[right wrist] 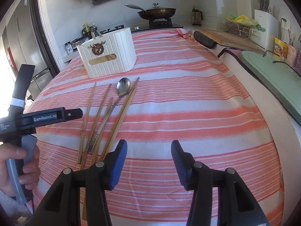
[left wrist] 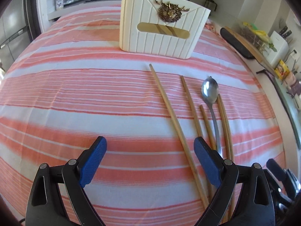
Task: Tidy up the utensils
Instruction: 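Move both open tools down to the remaining chopsticks beside the spoon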
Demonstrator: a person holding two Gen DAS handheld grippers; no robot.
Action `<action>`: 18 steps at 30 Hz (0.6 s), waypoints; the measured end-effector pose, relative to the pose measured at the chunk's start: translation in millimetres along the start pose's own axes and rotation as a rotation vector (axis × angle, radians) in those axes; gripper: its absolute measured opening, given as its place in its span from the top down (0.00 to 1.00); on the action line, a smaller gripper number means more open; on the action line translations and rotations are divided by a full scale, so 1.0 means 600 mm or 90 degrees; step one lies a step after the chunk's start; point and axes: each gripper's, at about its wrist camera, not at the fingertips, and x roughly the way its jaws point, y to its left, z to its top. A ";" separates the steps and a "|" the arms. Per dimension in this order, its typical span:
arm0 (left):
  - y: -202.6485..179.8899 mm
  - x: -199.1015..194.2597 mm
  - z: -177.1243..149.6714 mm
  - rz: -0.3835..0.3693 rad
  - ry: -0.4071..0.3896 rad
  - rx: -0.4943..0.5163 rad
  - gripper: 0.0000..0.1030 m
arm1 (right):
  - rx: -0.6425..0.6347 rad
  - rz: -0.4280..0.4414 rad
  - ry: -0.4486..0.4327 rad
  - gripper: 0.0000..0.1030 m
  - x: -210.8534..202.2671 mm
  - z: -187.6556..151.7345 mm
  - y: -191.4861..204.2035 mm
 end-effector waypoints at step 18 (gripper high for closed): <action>-0.015 0.016 0.000 0.059 -0.009 0.079 0.04 | -0.047 -0.021 0.094 0.50 0.084 0.040 0.059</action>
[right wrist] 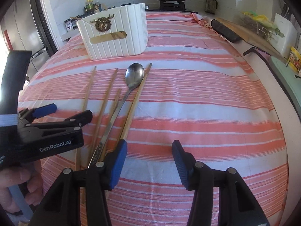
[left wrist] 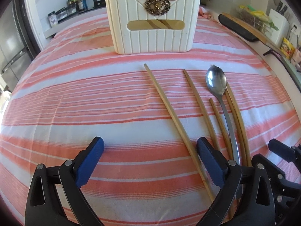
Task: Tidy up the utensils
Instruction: 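Move both open tools down to the remaining chopsticks beside the spoon, then close the left tool on a chopstick while the right tool grasps another chopstick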
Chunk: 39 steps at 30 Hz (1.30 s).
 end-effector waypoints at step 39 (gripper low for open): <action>0.140 -0.051 -0.043 0.041 0.004 -0.045 0.95 | 0.020 -0.115 -0.009 0.93 -0.032 -0.030 -0.135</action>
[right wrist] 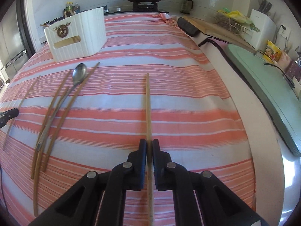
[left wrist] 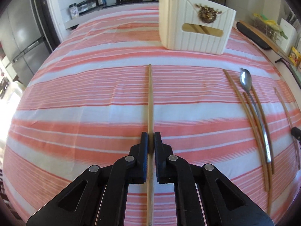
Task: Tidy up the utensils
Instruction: 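Close the left tool on a chopstick while the right tool grasps another chopstick, then open both tools around their chopsticks to reposition the grip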
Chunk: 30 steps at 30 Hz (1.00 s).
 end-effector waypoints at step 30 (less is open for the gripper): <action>0.031 0.017 0.015 -0.059 0.051 0.028 0.05 | -0.004 0.048 0.040 0.48 0.002 0.007 -0.016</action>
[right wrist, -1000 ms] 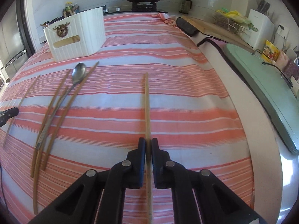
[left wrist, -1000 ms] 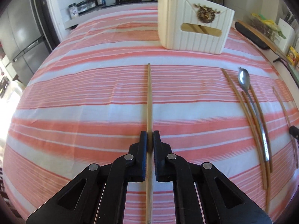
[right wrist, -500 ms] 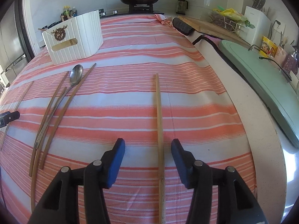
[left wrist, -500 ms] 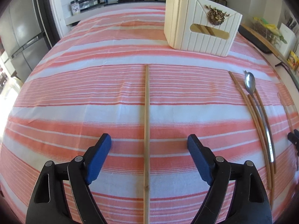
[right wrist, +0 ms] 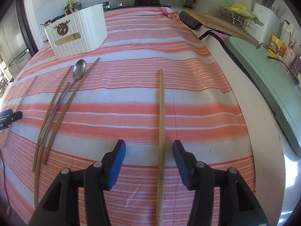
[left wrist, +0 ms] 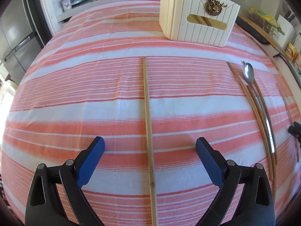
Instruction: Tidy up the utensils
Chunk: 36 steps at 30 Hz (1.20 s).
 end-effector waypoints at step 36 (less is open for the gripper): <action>0.044 -0.162 0.102 -0.160 -0.149 0.013 0.96 | 0.000 0.170 -0.152 0.94 -0.137 0.168 0.002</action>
